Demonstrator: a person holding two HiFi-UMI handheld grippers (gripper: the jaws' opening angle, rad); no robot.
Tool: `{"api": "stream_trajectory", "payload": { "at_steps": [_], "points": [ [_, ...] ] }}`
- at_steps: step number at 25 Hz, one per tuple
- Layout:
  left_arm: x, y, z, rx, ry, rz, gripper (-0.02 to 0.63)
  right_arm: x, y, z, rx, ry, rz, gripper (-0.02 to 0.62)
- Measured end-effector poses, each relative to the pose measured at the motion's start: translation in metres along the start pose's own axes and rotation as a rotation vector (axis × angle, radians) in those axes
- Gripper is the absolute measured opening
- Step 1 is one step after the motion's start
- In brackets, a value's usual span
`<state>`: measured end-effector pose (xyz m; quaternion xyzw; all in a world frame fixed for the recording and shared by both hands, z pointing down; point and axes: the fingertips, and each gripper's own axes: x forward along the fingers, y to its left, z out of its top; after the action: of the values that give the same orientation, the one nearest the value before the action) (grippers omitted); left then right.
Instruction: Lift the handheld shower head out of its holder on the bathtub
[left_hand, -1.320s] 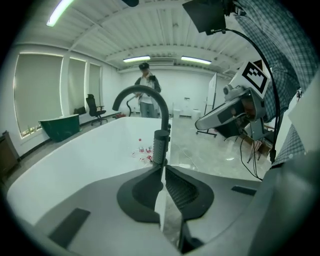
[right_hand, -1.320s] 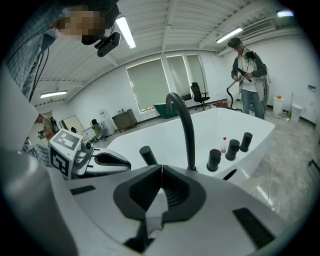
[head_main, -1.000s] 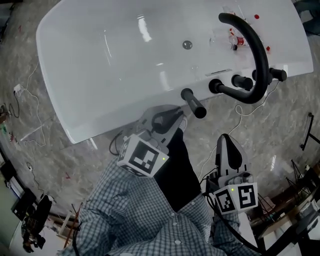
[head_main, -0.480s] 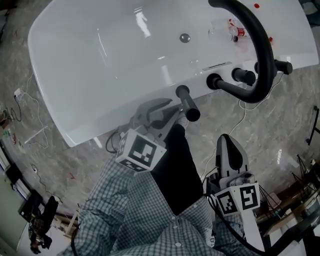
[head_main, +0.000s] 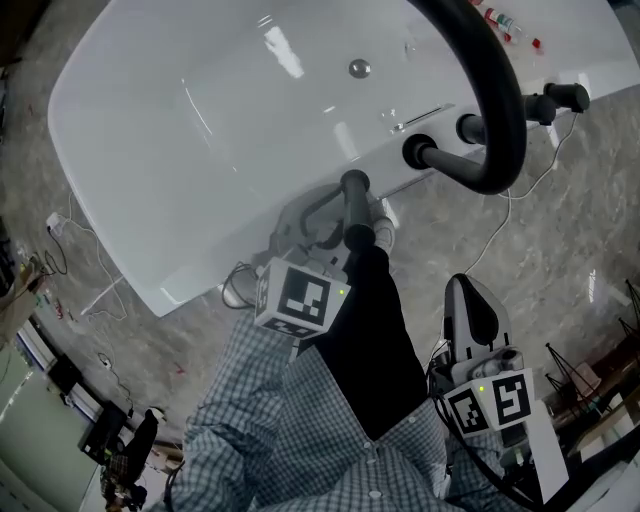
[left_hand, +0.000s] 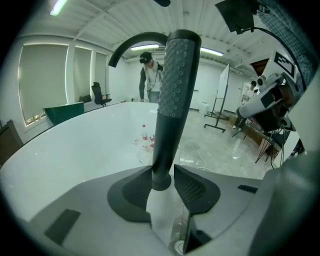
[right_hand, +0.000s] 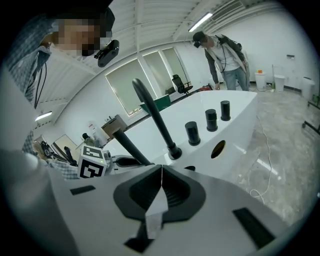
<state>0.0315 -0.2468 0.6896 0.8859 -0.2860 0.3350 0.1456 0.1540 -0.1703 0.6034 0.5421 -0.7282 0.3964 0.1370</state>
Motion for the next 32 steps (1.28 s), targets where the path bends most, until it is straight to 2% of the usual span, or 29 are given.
{"api": "stream_trajectory", "payload": {
  "at_steps": [4, 11, 16, 25, 32],
  "points": [
    [0.01, 0.0, 0.001, -0.022, 0.0, 0.02, 0.115, -0.007, -0.011, -0.004, 0.029, -0.019, -0.025, 0.017],
    [0.026, -0.004, 0.003, -0.004, 0.008, 0.026, 0.118, -0.014, -0.026, -0.012, 0.06, -0.04, -0.045, 0.017],
    [0.033, -0.002, -0.001, 0.008, 0.035, 0.046, 0.117, -0.016, -0.03, -0.018, 0.068, -0.034, -0.049, 0.017],
    [0.033, -0.003, -0.001, -0.008, 0.027, 0.037, 0.117, -0.02, -0.034, -0.025, 0.058, -0.014, -0.069, 0.017],
    [0.031, -0.004, -0.003, 0.002, 0.066, 0.059, 0.121, -0.027, -0.033, -0.025, 0.082, -0.011, -0.075, 0.017]
  ]
}}
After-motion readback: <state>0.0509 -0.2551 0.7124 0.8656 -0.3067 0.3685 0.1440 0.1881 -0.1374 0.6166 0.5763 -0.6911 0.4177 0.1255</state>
